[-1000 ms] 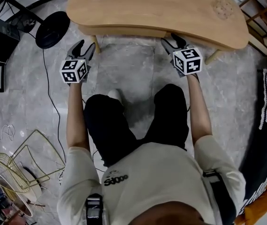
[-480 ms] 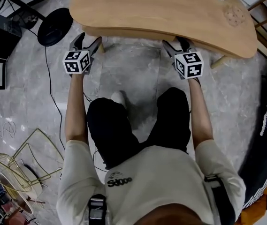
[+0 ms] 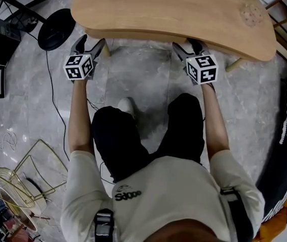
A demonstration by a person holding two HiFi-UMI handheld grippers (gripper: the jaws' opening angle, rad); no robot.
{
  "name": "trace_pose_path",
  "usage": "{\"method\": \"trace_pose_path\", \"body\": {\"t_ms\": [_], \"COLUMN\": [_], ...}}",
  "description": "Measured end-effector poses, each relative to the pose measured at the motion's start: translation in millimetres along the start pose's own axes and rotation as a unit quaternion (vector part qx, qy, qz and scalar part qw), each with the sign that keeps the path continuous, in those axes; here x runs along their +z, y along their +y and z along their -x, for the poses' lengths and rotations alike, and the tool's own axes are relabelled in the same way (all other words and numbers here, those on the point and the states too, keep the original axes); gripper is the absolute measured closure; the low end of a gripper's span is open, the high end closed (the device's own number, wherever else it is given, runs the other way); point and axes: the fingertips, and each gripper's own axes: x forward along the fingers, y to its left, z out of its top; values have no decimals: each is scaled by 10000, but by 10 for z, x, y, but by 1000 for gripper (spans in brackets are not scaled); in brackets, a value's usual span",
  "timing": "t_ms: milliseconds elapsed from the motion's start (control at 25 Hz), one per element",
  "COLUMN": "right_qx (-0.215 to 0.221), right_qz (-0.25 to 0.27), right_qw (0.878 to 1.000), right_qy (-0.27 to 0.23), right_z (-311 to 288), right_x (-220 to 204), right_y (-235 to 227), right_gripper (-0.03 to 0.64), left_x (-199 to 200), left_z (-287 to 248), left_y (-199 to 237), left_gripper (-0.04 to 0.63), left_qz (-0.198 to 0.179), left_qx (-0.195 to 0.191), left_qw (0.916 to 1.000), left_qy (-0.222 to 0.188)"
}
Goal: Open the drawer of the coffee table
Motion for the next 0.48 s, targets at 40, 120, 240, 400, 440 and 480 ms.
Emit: {"method": "trace_pose_path", "body": {"t_ms": [40,120,240,400,440,480], "right_qx": [7,25,63,117,127,138], "right_qz": [-13,-43,-98,-80,-94,-128], "right_qw": [10000,10000,9999,9999,9999,9998], "right_qy": [4,10,-2,1,-4,-18], "right_z": [1,9,18,9,11,13], "right_x": [4,17,26,13,11,14], "right_y": [3,16,42,78,85,90], "right_gripper": [373,373,373,351,348,346], "left_x": [-9,-26,-21,39,61,82], "left_z": [10,26,-22,-126,-138,-147], "left_y": [23,72,82,56,49,32], "left_gripper": [230,230,230,201,201,201], "left_qz": [35,103,69,-52,-1,51], "left_qx": [51,133,-12,-288,-323,-366], "left_qw": [10000,9999,10000,9996,9995,9993], "left_qy": [-4,7,18,-30,-74,-114]}}
